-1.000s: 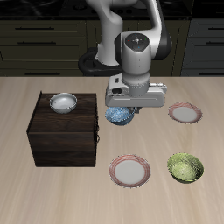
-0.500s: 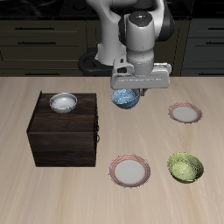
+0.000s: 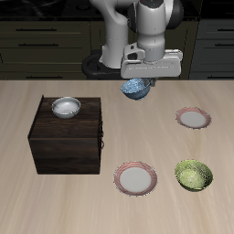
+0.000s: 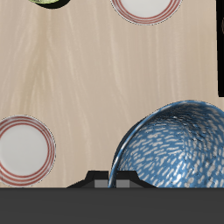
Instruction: Place the blue bowl onto the plate that is on the left side of the table
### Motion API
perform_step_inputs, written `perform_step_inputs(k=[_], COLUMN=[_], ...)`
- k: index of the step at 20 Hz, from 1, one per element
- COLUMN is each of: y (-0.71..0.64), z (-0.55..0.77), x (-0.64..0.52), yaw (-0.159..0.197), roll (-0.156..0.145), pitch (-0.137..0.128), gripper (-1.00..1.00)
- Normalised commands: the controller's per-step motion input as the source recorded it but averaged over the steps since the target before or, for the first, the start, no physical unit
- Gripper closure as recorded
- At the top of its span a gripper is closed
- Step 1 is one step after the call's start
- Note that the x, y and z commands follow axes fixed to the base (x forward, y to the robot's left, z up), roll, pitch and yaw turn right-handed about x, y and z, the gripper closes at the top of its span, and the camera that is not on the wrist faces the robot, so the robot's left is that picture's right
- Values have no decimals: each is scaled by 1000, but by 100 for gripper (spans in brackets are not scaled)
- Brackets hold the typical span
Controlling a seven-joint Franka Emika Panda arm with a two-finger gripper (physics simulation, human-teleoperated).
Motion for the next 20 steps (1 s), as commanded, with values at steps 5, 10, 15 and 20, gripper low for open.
perform_step_inputs(k=[5, 10, 15, 20], y=[18, 186, 308, 333], z=[-11, 26, 57, -9], x=[-127, -289, -363, -262], yaw=[-2, 1, 7, -12], roll=[-24, 31, 35, 55], pitch=[3, 3, -22, 8], gripper=[100, 100, 100, 100])
